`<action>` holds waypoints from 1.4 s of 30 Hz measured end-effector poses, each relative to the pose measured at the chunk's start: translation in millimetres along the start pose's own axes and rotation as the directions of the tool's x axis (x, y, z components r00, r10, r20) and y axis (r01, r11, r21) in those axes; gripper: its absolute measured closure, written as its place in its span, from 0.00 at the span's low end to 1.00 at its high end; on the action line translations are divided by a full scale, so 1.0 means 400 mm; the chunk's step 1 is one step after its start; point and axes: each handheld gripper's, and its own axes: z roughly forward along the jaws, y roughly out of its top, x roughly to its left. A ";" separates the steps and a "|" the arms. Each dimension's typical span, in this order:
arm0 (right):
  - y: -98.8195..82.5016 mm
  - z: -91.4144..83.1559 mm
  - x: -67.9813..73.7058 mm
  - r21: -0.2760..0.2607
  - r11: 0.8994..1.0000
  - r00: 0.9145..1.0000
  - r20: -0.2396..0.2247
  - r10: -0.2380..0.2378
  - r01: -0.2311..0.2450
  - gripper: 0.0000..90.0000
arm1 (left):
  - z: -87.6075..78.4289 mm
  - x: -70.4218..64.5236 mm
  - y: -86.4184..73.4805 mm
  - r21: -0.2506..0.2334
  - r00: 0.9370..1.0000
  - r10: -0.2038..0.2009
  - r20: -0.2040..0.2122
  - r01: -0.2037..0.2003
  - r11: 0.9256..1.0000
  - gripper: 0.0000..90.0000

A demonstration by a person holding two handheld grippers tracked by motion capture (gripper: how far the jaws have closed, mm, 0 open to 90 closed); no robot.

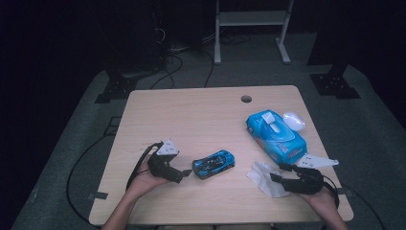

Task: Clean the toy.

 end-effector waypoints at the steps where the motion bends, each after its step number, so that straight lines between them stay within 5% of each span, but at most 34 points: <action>1: 0.000 0.000 0.000 0.001 1.000 1.000 0.000 0.000 0.000 0.44 | -0.003 0.000 -0.002 -0.002 1.000 0.001 -0.002 -0.001 1.000 0.11; 23: -0.013 -0.015 -0.007 0.012 1.000 1.000 0.014 0.012 -0.012 0.41 | -0.052 0.001 -0.070 -0.030 0.999 -0.021 -0.036 0.019 0.999 0.11; 42: -0.031 -0.028 -0.002 -0.020 1.000 0.999 0.026 0.023 -0.022 0.34 | -0.082 0.001 -0.154 -0.055 0.996 -0.081 -0.046 0.079 0.995 0.11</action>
